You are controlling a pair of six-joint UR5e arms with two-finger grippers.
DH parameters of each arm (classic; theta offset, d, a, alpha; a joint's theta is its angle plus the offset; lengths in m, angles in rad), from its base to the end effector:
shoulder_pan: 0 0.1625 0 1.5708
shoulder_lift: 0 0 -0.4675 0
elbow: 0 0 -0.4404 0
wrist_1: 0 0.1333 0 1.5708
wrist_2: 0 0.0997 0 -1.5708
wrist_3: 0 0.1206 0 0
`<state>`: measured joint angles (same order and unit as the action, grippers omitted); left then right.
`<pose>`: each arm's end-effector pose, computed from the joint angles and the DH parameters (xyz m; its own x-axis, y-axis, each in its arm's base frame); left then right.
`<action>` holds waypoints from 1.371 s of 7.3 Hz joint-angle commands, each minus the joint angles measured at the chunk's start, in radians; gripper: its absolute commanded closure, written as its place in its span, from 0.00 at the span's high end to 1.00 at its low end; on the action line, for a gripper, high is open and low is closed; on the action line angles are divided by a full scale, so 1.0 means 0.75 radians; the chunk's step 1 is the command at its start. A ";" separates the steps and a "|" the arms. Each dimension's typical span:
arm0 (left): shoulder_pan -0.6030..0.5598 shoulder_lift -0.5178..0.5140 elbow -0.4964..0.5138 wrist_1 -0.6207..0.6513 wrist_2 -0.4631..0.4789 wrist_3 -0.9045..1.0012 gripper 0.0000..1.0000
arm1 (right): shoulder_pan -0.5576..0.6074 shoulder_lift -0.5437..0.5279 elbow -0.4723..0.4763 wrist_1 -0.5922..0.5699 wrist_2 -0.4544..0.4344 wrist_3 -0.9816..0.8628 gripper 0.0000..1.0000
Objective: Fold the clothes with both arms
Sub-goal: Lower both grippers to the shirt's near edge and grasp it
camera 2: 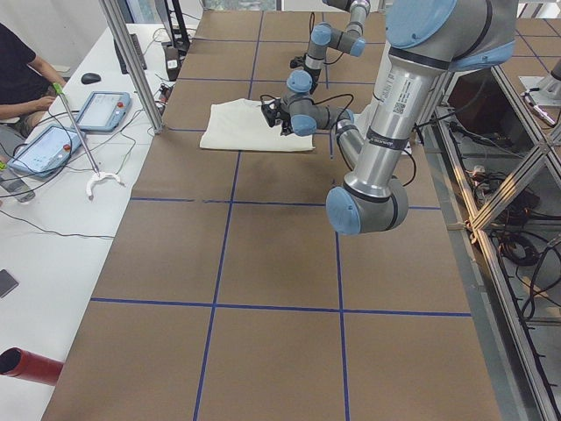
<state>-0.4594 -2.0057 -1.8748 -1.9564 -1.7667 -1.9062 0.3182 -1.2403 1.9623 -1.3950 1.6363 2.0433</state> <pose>0.5539 -0.3965 0.2510 0.2740 -0.4957 -0.8241 0.3894 0.8407 -0.3762 -0.5672 -0.3189 0.3107 0.4072 0.6123 0.6777 -0.5041 0.7694 -0.3922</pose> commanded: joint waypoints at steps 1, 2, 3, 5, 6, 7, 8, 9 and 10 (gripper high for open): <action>0.192 0.050 -0.022 0.056 0.164 -0.089 0.51 | -0.001 -0.005 0.004 0.003 0.011 -0.002 0.00; 0.230 0.056 -0.014 0.056 0.208 -0.093 0.51 | -0.001 -0.005 0.004 0.005 0.011 -0.004 0.00; 0.238 0.062 -0.004 0.056 0.210 -0.097 0.52 | -0.001 -0.005 0.004 0.005 0.011 -0.004 0.00; 0.275 0.058 0.023 0.056 0.210 -0.097 0.54 | -0.001 -0.005 0.004 0.007 0.011 -0.004 0.00; 0.295 0.058 0.027 0.054 0.210 -0.097 0.54 | -0.001 -0.005 0.004 0.007 0.011 -0.004 0.00; 0.302 0.058 0.027 0.054 0.212 -0.097 0.52 | -0.001 -0.005 0.004 0.007 0.011 -0.004 0.00; 0.318 0.054 0.027 0.054 0.216 -0.097 0.39 | -0.001 -0.005 0.004 0.007 0.011 -0.004 0.00; 0.318 0.050 0.027 0.054 0.222 -0.099 0.00 | -0.001 -0.005 0.004 0.007 0.011 -0.004 0.00; 0.316 0.048 0.029 0.054 0.287 -0.095 0.00 | -0.001 -0.005 0.006 0.007 0.011 -0.004 0.00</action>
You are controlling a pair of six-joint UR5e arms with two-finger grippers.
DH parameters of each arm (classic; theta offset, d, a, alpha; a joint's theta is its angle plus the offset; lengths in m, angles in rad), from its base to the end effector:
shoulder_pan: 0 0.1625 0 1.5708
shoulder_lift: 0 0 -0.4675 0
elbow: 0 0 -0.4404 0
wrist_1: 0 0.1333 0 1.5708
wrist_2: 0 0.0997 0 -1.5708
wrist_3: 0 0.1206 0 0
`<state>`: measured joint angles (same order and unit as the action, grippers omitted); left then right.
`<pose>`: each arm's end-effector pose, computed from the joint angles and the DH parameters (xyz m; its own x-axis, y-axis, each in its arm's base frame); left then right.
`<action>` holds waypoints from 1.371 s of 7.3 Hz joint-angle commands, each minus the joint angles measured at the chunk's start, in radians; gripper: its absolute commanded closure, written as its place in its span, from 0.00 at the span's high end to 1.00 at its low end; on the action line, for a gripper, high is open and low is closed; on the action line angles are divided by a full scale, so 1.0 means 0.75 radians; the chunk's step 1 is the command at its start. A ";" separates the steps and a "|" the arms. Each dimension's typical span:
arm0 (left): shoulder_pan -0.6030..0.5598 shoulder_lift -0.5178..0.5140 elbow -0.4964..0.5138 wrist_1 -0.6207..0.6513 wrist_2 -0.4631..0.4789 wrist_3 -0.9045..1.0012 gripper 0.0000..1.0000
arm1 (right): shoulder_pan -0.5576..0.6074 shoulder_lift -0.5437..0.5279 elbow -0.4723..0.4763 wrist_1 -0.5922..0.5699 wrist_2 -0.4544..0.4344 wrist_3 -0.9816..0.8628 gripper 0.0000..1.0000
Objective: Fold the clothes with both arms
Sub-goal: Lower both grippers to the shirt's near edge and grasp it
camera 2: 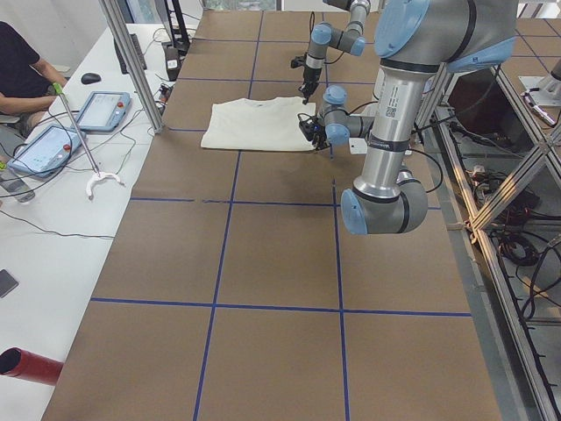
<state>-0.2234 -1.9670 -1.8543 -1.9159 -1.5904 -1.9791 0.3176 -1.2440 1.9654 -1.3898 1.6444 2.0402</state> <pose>0.6319 -0.2778 0.2944 0.3833 -0.4942 -0.7803 0.3894 0.8525 -0.3487 -0.5662 -0.3171 0.3107 0.4090 0.6093 0.6793 -0.4952 0.7735 -0.3957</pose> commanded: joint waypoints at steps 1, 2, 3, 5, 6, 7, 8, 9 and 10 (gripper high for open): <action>-0.009 -0.008 0.000 0.000 0.093 0.009 0.00 | 0.002 0.000 0.002 0.000 0.000 0.000 0.00; -0.025 -0.008 -0.025 0.002 0.094 0.011 0.00 | 0.000 0.004 0.002 0.002 0.000 0.000 0.00; -0.025 0.003 -0.074 0.020 0.094 0.003 0.00 | 0.000 0.004 0.006 0.002 -0.002 0.000 0.00; -0.007 0.011 -0.149 0.088 0.096 -0.014 0.00 | 0.000 0.000 0.014 0.002 -0.002 0.000 0.00; 0.038 0.025 -0.202 0.126 0.096 -0.093 0.00 | -0.016 -0.012 0.069 -0.004 0.000 0.000 0.00; 0.097 0.045 -0.345 0.218 0.098 -0.136 0.00 | -0.049 -0.067 0.152 -0.004 0.006 0.000 0.00; 0.160 0.050 -0.494 0.346 0.098 -0.199 0.00 | -0.084 -0.124 0.250 -0.004 0.035 0.004 0.00; 0.165 0.046 -0.603 0.410 0.098 -0.236 0.00 | -0.082 -0.177 0.344 -0.002 0.081 0.004 0.00; 0.161 0.035 -0.630 0.417 0.096 -0.237 0.00 | -0.078 -0.190 0.426 -0.004 0.096 0.012 0.00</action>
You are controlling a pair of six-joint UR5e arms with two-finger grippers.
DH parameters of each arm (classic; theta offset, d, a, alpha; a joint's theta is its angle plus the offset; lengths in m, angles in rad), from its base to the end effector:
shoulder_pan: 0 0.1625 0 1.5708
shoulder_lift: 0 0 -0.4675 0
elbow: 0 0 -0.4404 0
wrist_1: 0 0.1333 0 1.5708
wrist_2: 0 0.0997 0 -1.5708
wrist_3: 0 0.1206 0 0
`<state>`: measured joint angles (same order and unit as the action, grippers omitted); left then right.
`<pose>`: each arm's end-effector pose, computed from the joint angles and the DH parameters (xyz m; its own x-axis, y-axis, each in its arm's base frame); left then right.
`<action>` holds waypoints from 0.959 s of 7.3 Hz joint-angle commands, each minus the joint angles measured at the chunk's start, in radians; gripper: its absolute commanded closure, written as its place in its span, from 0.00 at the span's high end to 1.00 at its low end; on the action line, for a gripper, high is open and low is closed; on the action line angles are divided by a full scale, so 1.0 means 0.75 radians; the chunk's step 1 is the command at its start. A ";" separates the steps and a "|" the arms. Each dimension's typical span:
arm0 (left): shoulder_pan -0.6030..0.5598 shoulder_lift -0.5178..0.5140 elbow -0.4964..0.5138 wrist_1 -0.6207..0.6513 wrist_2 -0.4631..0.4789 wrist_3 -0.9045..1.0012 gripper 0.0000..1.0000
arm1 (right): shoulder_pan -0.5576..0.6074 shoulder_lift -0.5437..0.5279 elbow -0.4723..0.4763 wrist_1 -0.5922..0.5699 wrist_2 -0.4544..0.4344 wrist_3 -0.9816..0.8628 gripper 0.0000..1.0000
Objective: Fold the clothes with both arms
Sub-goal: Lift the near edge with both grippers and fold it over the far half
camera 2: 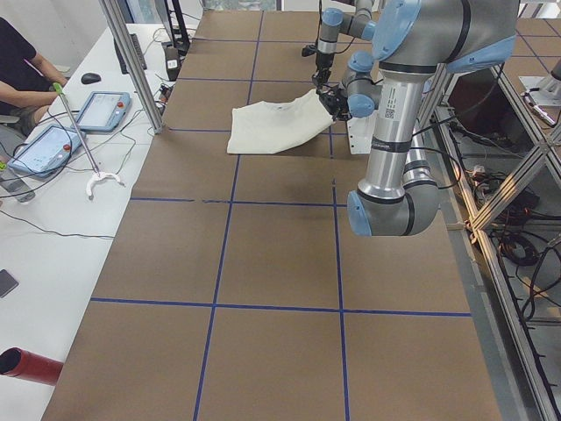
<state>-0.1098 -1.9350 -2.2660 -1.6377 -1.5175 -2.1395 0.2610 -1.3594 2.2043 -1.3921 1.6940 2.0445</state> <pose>0.5151 -0.1974 0.1770 0.2755 -0.5714 -0.7731 0.3627 0.8065 -0.4669 -0.4955 -0.2550 0.2673 0.3768 0.5692 0.7308 -0.3670 0.8161 -0.4465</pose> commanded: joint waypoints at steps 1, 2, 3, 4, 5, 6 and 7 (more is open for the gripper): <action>-0.033 -0.013 -0.067 0.050 -0.004 -0.009 0.00 | 0.032 -0.010 0.123 -0.003 0.028 0.027 0.00; -0.125 -0.019 -0.051 0.052 -0.008 0.064 0.00 | 0.126 0.041 0.066 -0.005 0.030 0.023 0.00; -0.209 -0.042 -0.008 0.054 -0.010 0.199 0.00 | 0.228 0.159 -0.074 -0.009 0.081 0.019 0.00; -0.272 -0.091 0.083 0.071 -0.012 0.275 0.00 | 0.334 0.241 -0.230 0.001 0.168 0.007 0.00; -0.340 -0.152 0.175 0.079 -0.014 0.379 0.00 | 0.400 0.315 -0.324 0.003 0.208 -0.010 0.00; -0.419 -0.183 0.241 0.069 -0.018 0.453 0.00 | 0.427 0.358 -0.396 0.005 0.210 -0.018 0.00; -0.473 -0.222 0.329 0.057 -0.016 0.516 0.00 | 0.464 0.415 -0.486 0.005 0.220 -0.040 0.00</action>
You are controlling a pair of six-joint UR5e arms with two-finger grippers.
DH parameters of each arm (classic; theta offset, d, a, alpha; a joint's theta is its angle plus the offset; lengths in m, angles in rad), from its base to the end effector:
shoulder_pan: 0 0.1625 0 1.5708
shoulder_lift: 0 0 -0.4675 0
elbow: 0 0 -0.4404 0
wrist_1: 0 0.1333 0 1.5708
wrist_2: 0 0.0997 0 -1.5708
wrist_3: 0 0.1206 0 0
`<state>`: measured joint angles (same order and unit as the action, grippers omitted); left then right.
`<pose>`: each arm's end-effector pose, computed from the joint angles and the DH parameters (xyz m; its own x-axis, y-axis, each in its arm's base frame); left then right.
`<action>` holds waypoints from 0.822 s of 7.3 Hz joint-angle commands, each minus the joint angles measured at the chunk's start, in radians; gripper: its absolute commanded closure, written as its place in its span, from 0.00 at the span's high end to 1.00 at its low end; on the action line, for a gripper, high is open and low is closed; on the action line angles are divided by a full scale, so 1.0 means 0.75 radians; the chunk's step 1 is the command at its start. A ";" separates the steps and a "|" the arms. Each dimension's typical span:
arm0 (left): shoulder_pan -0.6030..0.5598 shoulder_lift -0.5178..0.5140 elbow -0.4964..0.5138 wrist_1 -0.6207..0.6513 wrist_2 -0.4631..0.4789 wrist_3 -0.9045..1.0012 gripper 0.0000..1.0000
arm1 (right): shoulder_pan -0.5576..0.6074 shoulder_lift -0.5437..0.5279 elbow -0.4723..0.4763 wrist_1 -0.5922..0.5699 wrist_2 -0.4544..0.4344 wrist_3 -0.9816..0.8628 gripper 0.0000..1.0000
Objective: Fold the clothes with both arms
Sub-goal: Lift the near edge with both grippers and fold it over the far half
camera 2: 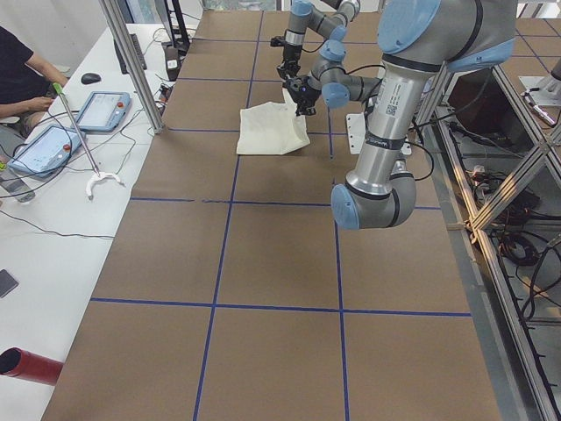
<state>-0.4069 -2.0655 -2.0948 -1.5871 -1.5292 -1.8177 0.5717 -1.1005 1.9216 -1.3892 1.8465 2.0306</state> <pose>0.5031 -0.3674 0.1748 0.3500 -0.4167 -0.8390 0.5299 0.8266 -0.1896 -0.5035 -0.4434 0.2353 0.2601 0.6751 0.6904 -0.4944 0.7073 -0.5053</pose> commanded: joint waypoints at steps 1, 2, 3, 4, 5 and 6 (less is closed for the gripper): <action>-0.124 -0.085 0.205 -0.072 0.002 0.110 0.00 | 0.070 0.149 -0.248 0.007 0.029 -0.036 0.00; -0.167 -0.097 0.327 -0.188 0.004 0.161 0.00 | 0.092 0.217 -0.391 0.038 0.043 -0.071 0.00; -0.206 -0.124 0.466 -0.304 0.006 0.220 0.00 | 0.121 0.248 -0.526 0.129 0.064 -0.116 0.00; -0.240 -0.138 0.573 -0.421 0.006 0.259 0.00 | 0.133 0.307 -0.683 0.223 0.074 -0.142 0.00; -0.265 -0.173 0.659 -0.493 0.006 0.314 0.00 | 0.144 0.356 -0.788 0.242 0.076 -0.179 0.00; -0.265 -0.217 0.739 -0.538 0.008 0.321 0.24 | 0.150 0.363 -0.811 0.243 0.078 -0.214 0.00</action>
<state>-0.5952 -2.1922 -1.6217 -1.9329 -1.5245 -1.5998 0.6758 -0.8515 1.3726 -1.2235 1.9018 1.9036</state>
